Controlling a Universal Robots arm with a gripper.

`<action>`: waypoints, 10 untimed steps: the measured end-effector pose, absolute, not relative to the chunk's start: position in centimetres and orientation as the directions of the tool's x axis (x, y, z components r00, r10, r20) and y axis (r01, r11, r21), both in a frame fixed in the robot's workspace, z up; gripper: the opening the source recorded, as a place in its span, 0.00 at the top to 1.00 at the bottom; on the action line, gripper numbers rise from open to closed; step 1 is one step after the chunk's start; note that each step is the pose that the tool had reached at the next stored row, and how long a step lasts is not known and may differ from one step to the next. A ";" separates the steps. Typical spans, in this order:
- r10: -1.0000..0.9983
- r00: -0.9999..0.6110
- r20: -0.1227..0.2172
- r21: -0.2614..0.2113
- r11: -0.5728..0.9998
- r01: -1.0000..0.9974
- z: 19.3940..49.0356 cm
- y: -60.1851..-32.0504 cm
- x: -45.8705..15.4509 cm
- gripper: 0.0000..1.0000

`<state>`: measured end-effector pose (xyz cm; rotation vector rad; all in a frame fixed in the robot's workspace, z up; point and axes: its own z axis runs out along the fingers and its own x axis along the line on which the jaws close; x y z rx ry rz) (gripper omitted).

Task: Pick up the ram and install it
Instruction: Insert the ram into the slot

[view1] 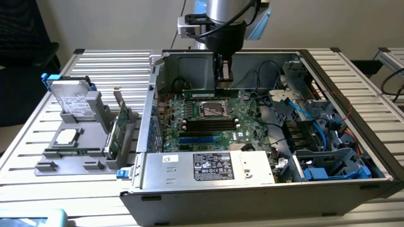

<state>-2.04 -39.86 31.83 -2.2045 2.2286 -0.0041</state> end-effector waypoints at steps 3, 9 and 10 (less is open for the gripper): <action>-1.000 -0.002 -0.003 -0.007 0.002 -1.000 31.8 -39.9 -2.0 0.87; -1.000 -0.001 0.003 -0.006 0.001 -1.000 31.7 -39.9 -2.0 0.87; -1.000 -0.001 0.006 -0.006 0.001 -1.000 31.7 -39.9 -2.0 0.87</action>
